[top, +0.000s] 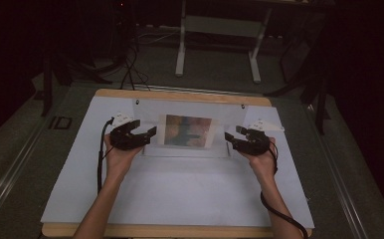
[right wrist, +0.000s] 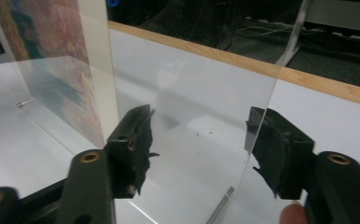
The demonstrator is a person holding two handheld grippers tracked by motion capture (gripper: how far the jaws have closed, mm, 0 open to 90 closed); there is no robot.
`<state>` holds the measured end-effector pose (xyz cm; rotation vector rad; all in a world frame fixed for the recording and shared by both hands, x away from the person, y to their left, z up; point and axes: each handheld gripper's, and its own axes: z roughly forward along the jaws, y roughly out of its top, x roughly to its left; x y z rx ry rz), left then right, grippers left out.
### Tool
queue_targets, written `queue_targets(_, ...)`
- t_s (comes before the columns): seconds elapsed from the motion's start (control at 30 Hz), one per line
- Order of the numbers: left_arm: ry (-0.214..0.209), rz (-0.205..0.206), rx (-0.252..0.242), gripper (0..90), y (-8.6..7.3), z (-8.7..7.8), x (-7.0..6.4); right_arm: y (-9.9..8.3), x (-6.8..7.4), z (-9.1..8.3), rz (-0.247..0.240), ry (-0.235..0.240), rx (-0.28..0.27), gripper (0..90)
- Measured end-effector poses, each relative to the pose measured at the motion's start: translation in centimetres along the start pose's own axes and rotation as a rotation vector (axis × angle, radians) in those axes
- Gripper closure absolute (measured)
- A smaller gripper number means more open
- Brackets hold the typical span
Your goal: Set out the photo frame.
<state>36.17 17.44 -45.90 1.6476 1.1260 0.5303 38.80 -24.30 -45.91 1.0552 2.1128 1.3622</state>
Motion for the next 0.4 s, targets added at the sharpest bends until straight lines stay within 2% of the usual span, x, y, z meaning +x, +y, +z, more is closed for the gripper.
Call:
queue_targets(0.17,0.011,-0.018,-0.036,27.0,0.3,-1.7,0.8,0.0,-0.2,-0.8,-0.018,-0.003,0.018,36.2)
queue_targets(0.27,0.024,-0.032,-0.051,27.1,0.3,-2.6,1.5,0.1,-0.5,-1.5,-0.01,0.01,0.013,35.6)
queue_targets(0.4,0.048,-0.028,-0.054,27.4,0.3,-3.7,2.5,0.3,-1.3,-2.6,-0.003,0.019,0.005,35.0)
